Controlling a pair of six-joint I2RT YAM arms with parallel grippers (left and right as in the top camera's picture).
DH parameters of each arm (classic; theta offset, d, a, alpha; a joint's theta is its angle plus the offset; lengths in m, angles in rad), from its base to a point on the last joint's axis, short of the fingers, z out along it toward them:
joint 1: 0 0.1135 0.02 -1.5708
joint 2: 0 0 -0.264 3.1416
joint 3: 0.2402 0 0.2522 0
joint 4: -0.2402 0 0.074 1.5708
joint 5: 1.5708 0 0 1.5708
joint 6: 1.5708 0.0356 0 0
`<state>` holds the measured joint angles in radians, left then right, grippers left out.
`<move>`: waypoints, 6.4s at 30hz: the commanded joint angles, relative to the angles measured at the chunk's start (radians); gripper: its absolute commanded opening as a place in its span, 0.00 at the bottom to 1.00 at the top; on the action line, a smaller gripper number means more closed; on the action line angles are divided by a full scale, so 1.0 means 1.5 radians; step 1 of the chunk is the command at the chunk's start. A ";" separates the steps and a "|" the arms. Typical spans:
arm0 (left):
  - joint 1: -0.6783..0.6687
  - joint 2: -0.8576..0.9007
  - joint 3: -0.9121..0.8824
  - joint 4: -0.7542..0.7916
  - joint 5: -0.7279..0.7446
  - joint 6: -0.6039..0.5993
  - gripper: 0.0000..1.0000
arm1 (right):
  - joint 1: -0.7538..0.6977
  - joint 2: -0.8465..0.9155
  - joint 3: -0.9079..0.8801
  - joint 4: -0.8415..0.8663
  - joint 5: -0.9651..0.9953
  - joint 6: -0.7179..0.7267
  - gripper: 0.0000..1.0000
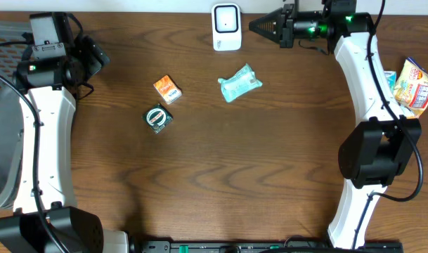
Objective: Scan the item barcode
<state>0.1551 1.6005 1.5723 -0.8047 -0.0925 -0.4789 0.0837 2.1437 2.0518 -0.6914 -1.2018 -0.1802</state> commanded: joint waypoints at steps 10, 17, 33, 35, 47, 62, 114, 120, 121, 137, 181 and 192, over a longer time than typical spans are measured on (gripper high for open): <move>0.000 0.001 0.010 -0.001 -0.009 -0.009 0.98 | 0.102 0.045 -0.041 -0.028 0.517 -0.030 0.15; 0.000 0.001 0.010 -0.001 -0.009 -0.009 0.98 | 0.150 0.149 -0.041 0.033 0.528 -0.030 0.05; 0.000 0.001 0.010 -0.001 -0.009 -0.009 0.98 | 0.161 0.118 -0.040 -0.183 0.676 -0.010 0.10; 0.000 0.001 0.010 -0.001 -0.009 -0.009 0.98 | 0.161 0.079 -0.040 -0.238 0.675 -0.010 0.27; 0.000 0.001 0.010 -0.001 -0.009 -0.009 0.98 | 0.102 0.071 -0.040 -0.297 0.518 -0.093 0.64; 0.000 0.001 0.010 -0.001 -0.009 -0.009 0.98 | 0.094 0.200 -0.040 -0.292 0.382 -0.130 0.79; 0.000 0.001 0.010 -0.001 -0.009 -0.009 0.98 | 0.066 -0.013 -0.033 0.174 0.161 0.155 0.01; 0.000 0.001 0.010 -0.001 -0.009 -0.009 0.98 | 0.066 -0.013 -0.033 0.161 0.183 0.155 0.01; 0.000 0.001 0.010 -0.001 -0.009 -0.009 0.98 | 0.066 -0.013 -0.033 0.157 0.194 0.155 0.01; 0.000 0.001 0.010 -0.001 -0.009 -0.009 0.98 | 0.189 0.023 -0.033 0.237 1.109 -0.116 0.01; 0.000 0.001 0.010 -0.001 -0.009 -0.009 0.98 | 0.131 0.125 -0.033 0.525 1.148 -0.243 0.01; 0.000 0.001 0.010 -0.001 -0.009 -0.009 0.98 | -0.041 0.114 -0.033 0.125 1.239 -0.019 0.40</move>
<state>0.1551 1.6005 1.5723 -0.8047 -0.0925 -0.4793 0.0544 2.3283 1.9995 -0.4469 0.6064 -0.3565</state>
